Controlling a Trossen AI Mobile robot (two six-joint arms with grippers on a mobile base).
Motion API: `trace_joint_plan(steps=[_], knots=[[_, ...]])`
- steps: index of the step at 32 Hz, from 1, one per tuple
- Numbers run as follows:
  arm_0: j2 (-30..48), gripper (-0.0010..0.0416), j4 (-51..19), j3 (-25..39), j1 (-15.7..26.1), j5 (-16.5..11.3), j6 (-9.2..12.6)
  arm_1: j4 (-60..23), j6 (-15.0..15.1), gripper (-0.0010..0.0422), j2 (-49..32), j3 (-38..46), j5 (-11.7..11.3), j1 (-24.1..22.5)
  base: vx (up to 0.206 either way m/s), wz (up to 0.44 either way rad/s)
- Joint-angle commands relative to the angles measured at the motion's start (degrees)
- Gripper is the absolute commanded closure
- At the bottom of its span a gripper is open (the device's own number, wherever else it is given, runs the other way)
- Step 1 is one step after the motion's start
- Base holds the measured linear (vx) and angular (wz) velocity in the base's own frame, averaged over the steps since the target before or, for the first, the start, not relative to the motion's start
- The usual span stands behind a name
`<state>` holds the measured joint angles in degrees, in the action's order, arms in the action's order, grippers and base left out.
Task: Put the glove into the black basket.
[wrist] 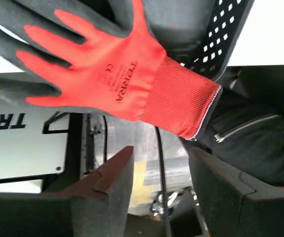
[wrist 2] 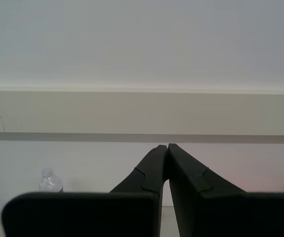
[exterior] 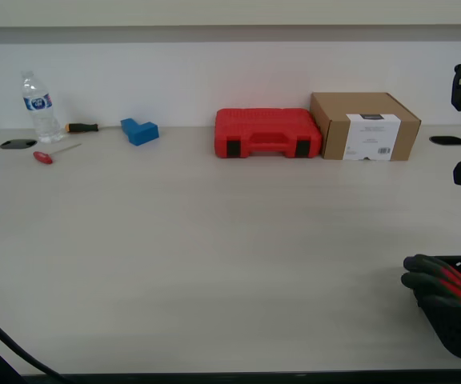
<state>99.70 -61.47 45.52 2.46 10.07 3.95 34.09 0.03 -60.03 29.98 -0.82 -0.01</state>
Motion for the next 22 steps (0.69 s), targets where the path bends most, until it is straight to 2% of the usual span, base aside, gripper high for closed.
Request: trace_joint_plan(steps=[1, 3, 6, 7, 8, 9, 10, 11, 13, 16, 22], knots=[[-0.5, 0.0235, 0.1, 1.3, -0.1, 1.0, -1.6, 0.3, 0.0, 0.0412, 0.0, 0.0, 0.0, 0.0, 0.000, 0.000], [-1.7, 0.0231, 0.8, 2.8, -0.1, 0.9, -1.6, 0.3, 0.0, 0.0412, 0.0, 0.0, 0.0, 0.0, 0.000, 0.000], [-7.0, 0.0229, 6.3, 6.4, -0.1, -0.3, -1.6, 0.3, 0.0, 0.0412, 0.0, 0.0, 0.0, 0.0, 0.000, 0.000], [-12.1, 0.0229, 12.4, 8.8, -0.1, -2.8, -1.4, 0.3, 0.0, 0.0412, 0.0, 0.0, 0.0, 0.0, 0.000, 0.000], [-13.2, 0.0229, 14.4, 9.3, -0.1, -3.5, -1.3, 0.3, 0.0, 0.0412, 0.0, 0.1, 0.0, 0.0, 0.000, 0.000], [-17.4, 0.0229, 22.9, 9.7, 0.0, -6.1, -1.3, 0.3, 0.0, 0.0412, 0.0, 0.0, 0.0, 0.0, 0.000, 0.000], [-18.3, 0.0229, 24.9, 9.7, 0.2, -6.1, -1.3, 0.3, 0.0, 0.0412, 0.0, 0.0, 0.0, 0.0, 0.016, 0.016], [-19.7, 0.0229, 29.8, 9.2, 0.2, -6.1, -1.4, 0.3, 0.0, 0.0412, 0.0, 0.0, -0.1, 0.0, 0.000, 0.000], [-19.8, 0.0229, 33.2, 8.7, 0.3, -6.4, -1.4, 0.3, 0.0, 0.0412, 0.0, 0.0, 0.0, 0.0, 0.000, 0.000], [-19.5, 0.0229, 35.7, 7.8, 0.3, -8.3, -1.3, 0.3, 0.0, 0.0412, 0.0, 0.0, 0.0, 0.0, 0.000, 0.000], [-19.5, 0.0229, 35.7, 7.7, 0.3, -8.3, -1.3, 0.3, 0.0, 0.0412, 0.0, 0.0, 0.0, 0.0, 0.000, 0.000]])
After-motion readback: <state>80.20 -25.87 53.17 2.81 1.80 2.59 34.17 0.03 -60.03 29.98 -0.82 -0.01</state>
